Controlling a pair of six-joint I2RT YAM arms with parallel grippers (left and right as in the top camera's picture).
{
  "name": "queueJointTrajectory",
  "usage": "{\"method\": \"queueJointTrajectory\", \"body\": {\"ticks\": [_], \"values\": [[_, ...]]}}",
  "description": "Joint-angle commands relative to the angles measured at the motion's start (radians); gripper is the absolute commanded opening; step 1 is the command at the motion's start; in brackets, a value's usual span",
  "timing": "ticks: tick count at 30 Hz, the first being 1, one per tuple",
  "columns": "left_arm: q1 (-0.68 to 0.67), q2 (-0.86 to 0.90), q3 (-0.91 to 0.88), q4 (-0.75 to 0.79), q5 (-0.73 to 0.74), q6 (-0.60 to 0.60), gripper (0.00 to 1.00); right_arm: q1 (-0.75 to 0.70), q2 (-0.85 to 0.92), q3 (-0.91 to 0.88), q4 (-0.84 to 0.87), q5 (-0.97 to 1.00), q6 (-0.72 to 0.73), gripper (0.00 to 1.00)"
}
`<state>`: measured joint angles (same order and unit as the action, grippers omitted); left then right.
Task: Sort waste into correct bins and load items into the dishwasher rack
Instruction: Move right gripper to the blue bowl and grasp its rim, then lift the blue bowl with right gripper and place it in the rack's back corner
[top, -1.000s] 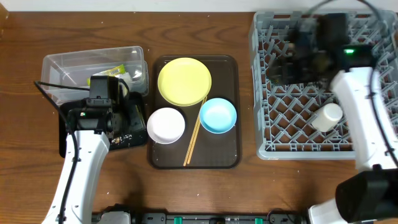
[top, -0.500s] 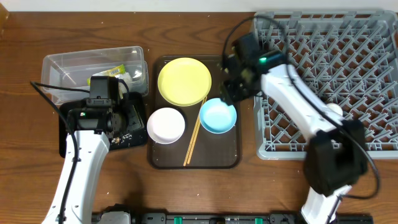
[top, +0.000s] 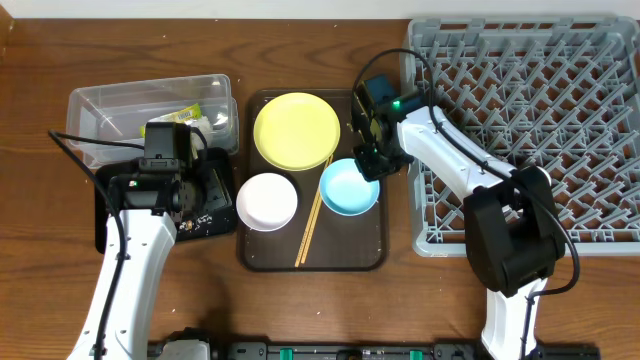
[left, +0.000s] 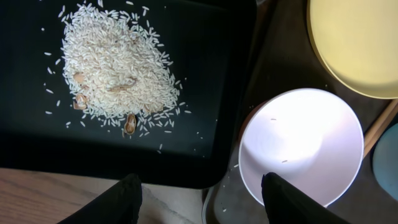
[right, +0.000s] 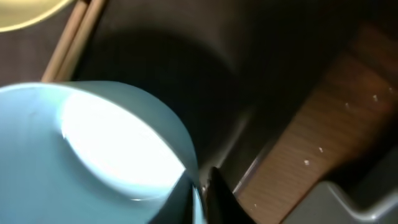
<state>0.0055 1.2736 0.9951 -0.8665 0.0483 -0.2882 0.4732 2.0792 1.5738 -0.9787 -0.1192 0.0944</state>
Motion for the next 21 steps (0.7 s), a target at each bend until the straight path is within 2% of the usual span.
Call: {"method": "queueJointTrajectory", "body": {"ticks": [1, 12, 17, 21], "values": [[0.005, 0.0, 0.004, -0.005, -0.015, -0.005, 0.64, 0.012, 0.004, -0.003, -0.01, 0.029, 0.006, 0.02], [0.005, 0.0, 0.004, -0.005, -0.015, -0.005, 0.65, 0.005, -0.014, -0.021, -0.017, 0.029, 0.026, 0.01], [0.005, 0.0, 0.004, -0.005, -0.011, -0.005, 0.64, -0.027, -0.111, 0.013, -0.011, 0.058, 0.024, 0.01], [0.005, 0.0, 0.004, -0.004, -0.011, -0.005, 0.65, -0.059, -0.24, 0.023, 0.051, 0.184, 0.023, 0.01]]}}
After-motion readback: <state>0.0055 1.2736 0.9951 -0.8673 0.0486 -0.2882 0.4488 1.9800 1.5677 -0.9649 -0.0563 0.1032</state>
